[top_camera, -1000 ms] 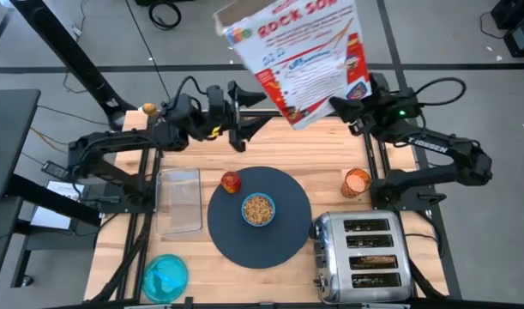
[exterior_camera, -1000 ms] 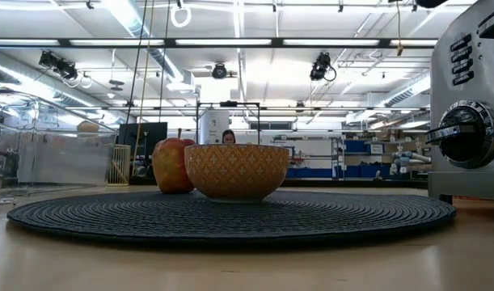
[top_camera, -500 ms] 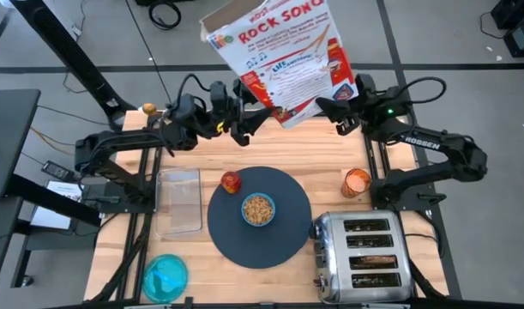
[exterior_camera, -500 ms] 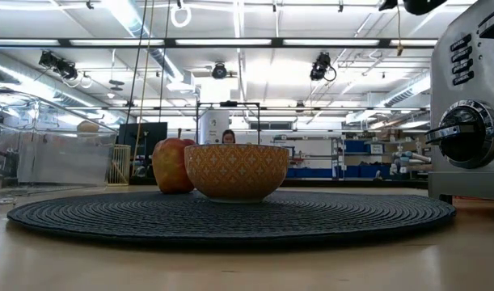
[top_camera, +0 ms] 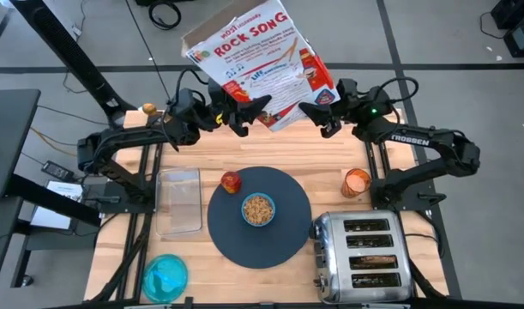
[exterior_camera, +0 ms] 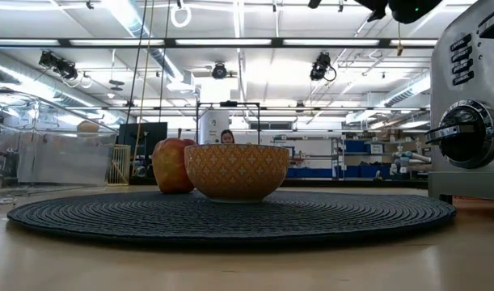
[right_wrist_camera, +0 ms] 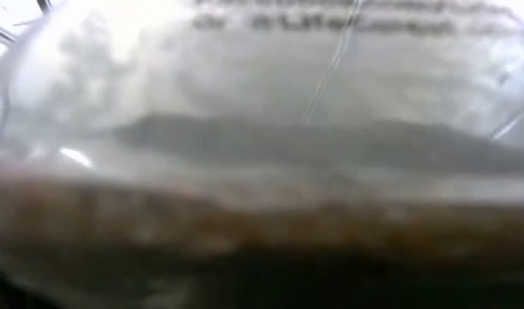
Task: Arrange a breakfast setting
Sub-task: Pour the cereal into the bowl
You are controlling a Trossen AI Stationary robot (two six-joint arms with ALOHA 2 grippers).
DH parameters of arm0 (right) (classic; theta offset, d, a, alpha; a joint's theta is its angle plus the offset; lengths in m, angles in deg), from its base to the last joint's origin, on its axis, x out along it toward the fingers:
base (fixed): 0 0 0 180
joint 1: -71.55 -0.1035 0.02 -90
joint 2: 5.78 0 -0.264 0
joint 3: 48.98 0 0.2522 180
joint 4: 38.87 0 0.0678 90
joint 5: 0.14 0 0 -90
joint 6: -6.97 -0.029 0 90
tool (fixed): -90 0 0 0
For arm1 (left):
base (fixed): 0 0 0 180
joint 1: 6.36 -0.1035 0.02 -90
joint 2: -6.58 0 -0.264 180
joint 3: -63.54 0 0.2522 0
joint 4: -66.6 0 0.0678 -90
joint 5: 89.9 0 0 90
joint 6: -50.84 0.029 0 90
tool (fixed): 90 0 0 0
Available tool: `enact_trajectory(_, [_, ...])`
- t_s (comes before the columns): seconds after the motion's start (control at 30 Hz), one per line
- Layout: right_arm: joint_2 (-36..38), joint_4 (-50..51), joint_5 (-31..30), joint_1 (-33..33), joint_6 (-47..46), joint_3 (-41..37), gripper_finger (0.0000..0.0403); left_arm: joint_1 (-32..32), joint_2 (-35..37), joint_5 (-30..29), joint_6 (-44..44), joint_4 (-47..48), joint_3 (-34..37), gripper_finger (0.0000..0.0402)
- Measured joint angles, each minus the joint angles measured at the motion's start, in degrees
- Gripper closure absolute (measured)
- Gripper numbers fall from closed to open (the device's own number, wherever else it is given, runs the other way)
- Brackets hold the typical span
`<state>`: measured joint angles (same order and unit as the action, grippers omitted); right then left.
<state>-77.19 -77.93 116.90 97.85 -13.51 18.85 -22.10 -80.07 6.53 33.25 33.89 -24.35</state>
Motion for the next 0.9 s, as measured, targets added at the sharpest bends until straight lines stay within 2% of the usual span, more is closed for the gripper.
enact_trajectory(0.13, [-0.07,0.30,-0.29,0.16,0.93,0.00,0.0149,-0.72,0.07,0.08,0.20,0.90,-0.05,0.0184])
enact_trajectory(0.27, [0.72,2.73,0.68,1.52,0.23,-0.15,0.0117,-2.47,0.07,1.16,0.20,1.99,-0.09,0.0189])
enact_trajectory(0.47, [5.23,13.40,3.43,3.65,2.95,-0.24,0.0048,-6.75,0.46,7.26,-1.56,2.74,-0.09,0.0190])
enact_trajectory(0.63, [10.65,26.40,4.41,6.24,8.86,-0.22,0.0009,-10.69,0.61,10.67,-2.29,3.62,-0.03,0.0193])
enact_trajectory(0.73, [14.05,35.04,2.90,8.15,14.12,-0.22,0.0004,-13.20,0.67,12.64,-2.86,3.47,-0.02,0.0193])
enact_trajectory(0.9, [18.74,48.29,-0.89,10.66,16.22,-0.22,0.0006,-17.49,0.74,11.65,-2.86,2.88,-0.02,0.0194])
